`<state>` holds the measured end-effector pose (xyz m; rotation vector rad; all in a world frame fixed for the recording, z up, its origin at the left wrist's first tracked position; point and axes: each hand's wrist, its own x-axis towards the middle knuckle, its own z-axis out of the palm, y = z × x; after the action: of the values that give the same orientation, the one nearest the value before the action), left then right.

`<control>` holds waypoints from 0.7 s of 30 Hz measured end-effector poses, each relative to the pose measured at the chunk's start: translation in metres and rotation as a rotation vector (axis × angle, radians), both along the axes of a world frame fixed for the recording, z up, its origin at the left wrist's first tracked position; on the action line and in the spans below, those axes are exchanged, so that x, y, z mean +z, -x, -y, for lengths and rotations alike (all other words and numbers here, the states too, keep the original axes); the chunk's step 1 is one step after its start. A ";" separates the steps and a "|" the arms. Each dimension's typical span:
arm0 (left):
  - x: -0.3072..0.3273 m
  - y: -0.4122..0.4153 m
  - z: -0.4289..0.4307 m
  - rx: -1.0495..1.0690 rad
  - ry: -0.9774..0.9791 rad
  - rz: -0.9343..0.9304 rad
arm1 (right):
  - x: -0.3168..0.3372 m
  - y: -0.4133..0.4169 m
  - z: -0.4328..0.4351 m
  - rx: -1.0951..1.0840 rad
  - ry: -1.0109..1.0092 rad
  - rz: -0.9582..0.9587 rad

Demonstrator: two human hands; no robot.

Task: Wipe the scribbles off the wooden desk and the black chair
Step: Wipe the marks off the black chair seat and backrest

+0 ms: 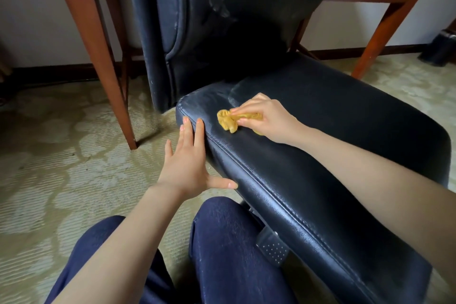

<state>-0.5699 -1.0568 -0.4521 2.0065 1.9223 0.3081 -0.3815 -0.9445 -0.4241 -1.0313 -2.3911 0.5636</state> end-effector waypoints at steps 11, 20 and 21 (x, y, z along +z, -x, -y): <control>-0.003 0.003 -0.002 -0.017 -0.003 0.002 | 0.008 0.039 -0.083 -0.357 0.052 -0.034; -0.008 0.006 -0.003 -0.027 -0.036 0.002 | 0.002 0.037 -0.124 -0.907 -0.021 0.131; -0.009 0.006 -0.003 -0.029 -0.040 0.015 | 0.003 0.041 -0.123 -0.907 -0.011 0.116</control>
<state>-0.5755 -1.0540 -0.4610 2.0497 1.8908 0.3553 -0.4230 -0.8219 -0.4215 -1.9808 -1.7164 0.1495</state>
